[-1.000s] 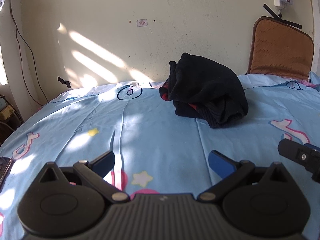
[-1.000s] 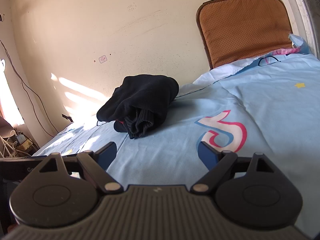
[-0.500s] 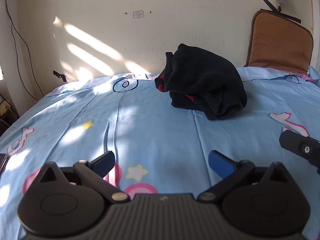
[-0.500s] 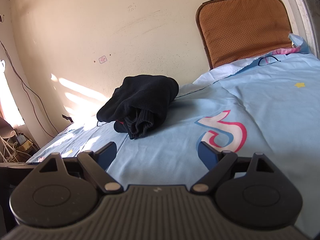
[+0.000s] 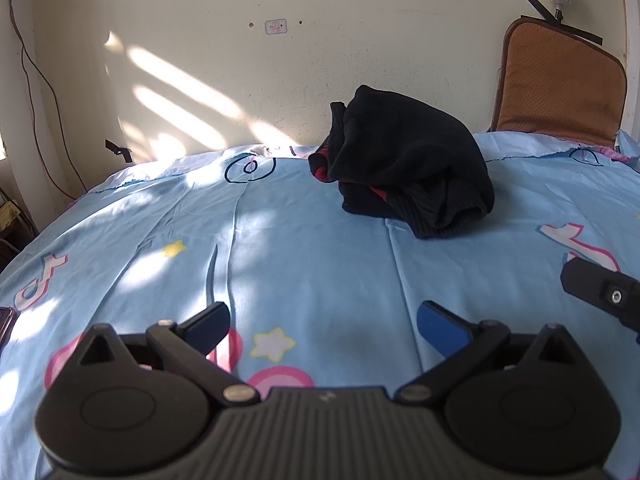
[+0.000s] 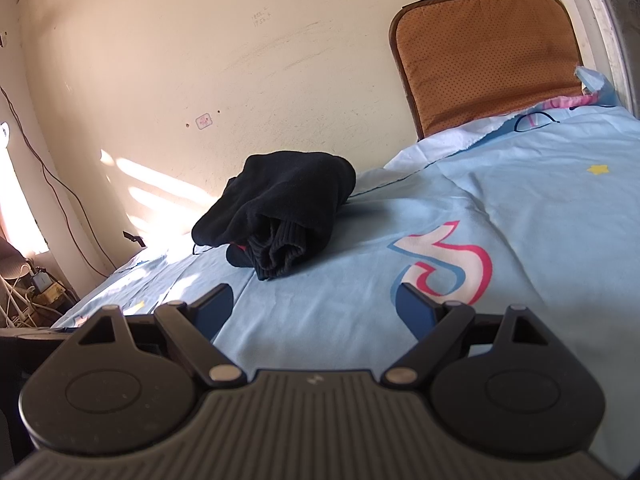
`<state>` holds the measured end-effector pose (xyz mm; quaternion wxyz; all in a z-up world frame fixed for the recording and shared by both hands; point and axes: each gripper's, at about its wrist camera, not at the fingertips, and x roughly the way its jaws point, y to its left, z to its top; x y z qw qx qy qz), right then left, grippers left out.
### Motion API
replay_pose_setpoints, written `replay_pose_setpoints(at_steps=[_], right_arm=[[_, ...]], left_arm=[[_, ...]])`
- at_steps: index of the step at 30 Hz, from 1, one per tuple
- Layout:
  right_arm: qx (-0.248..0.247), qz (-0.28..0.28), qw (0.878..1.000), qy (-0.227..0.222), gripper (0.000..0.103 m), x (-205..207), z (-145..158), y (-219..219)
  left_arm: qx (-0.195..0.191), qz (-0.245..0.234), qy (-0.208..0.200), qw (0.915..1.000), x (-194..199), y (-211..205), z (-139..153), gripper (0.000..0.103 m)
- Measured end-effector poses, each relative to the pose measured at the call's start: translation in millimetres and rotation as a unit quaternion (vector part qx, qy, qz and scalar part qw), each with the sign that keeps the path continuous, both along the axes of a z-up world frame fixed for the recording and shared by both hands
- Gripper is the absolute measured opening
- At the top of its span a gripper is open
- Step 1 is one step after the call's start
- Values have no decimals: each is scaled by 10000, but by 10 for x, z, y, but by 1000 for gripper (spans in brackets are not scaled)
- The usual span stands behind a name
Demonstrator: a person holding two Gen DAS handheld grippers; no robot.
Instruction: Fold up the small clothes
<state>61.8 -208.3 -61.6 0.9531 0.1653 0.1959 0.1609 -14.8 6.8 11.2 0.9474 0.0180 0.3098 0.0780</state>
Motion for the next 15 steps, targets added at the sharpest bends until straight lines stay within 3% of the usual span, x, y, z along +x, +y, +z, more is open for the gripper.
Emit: replay_pose_setpoints(at_steps=[15], right_arm=[[3,1,10000,1,90,4,1,0]], left_arm=[[-65,-95,62,9999,34,-31,-17,103]])
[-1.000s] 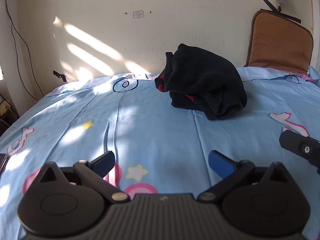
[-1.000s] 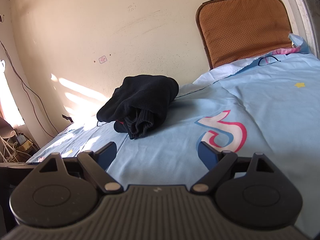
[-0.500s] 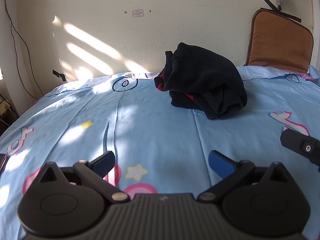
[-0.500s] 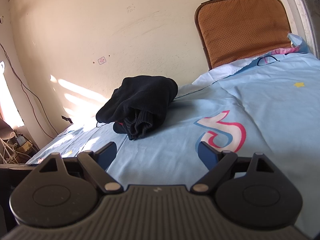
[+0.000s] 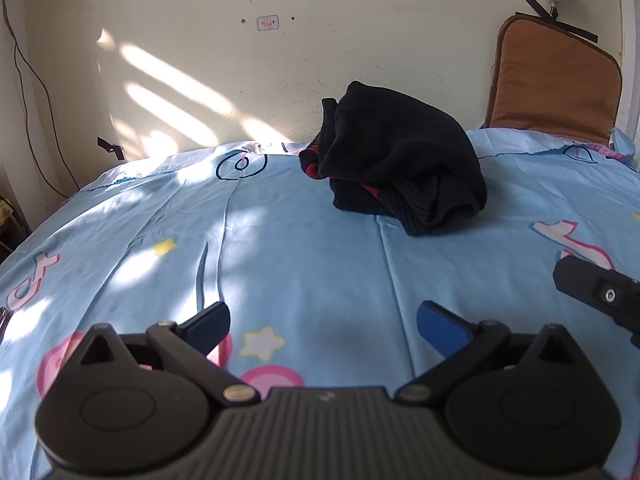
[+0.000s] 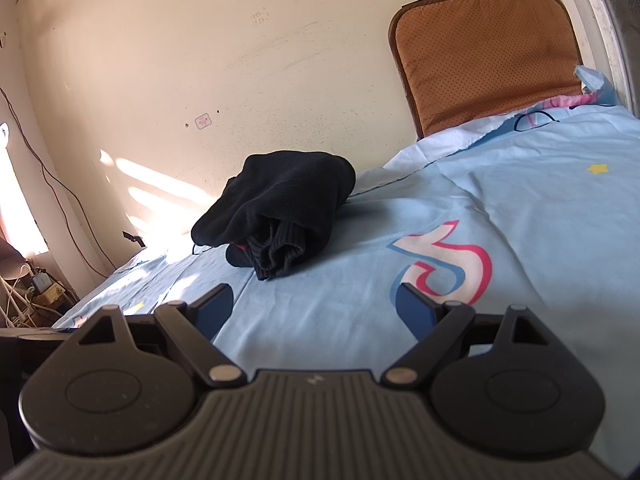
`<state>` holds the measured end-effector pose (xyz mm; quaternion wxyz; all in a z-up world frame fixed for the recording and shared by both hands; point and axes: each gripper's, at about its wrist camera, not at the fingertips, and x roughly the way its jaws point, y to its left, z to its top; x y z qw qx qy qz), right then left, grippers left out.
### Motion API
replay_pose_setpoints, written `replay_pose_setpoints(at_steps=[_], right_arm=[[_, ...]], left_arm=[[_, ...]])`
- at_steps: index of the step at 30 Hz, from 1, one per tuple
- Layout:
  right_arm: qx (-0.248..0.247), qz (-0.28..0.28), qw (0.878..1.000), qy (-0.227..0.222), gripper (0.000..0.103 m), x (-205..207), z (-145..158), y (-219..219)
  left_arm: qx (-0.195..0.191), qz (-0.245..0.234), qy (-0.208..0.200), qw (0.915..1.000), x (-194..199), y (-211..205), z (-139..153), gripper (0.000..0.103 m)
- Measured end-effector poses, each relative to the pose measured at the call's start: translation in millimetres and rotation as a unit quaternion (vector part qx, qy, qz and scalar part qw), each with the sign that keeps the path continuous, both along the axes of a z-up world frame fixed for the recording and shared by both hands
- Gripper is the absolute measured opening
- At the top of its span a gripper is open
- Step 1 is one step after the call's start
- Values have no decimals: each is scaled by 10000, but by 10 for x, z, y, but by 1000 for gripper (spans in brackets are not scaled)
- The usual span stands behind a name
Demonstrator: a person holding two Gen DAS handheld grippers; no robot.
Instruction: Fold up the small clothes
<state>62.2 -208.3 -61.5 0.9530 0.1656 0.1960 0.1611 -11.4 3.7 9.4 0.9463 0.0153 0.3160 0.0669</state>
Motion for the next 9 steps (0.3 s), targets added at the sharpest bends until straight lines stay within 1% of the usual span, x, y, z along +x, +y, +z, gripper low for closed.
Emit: replay_pose_setpoints(at_steps=[3,6,9], right_arm=[[1,-2,10000,0,90,1,1,2],[1,-6,10000,-5,90,-1,-1,6],[5,-10,10000,-6,90,-2,-1,6]], left_arm=[[-67,-64,19,10000,7,4,-5,103],[-254,-200,7,9995,-5,23,-6,103],[-240,-277,13,9993,-2,-1,-9,103]])
